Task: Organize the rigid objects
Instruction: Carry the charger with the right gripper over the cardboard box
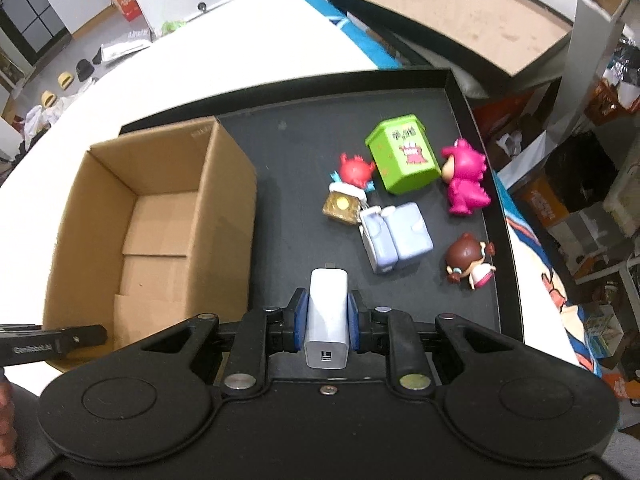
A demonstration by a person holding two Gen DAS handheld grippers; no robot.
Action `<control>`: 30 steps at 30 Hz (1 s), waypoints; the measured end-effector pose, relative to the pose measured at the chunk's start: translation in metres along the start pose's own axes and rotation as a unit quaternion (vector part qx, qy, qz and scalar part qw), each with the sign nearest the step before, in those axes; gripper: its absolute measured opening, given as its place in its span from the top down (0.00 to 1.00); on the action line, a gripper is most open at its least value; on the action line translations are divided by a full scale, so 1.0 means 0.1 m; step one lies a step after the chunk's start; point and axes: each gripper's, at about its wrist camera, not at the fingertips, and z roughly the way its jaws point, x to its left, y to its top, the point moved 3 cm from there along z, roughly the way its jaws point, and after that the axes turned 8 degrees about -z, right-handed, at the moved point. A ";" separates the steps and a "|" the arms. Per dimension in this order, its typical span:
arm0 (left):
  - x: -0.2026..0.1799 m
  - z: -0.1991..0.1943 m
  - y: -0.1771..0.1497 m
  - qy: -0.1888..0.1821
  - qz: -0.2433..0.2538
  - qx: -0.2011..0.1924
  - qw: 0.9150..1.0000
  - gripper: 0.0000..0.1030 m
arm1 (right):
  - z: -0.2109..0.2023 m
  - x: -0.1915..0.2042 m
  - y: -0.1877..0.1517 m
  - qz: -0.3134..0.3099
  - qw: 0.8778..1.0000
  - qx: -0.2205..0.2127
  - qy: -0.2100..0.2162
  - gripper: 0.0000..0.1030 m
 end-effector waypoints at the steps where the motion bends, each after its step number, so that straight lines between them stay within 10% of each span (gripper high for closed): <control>1: 0.01 -0.01 0.00 -0.001 -0.004 -0.001 1.000 0.77 | -0.03 0.02 0.02 0.000 1.000 -0.004 0.001 0.80; 30: 0.09 -0.14 -0.03 -0.050 -0.020 -0.023 0.998 0.76 | -0.45 0.74 0.61 -0.043 0.996 -0.073 0.042 0.80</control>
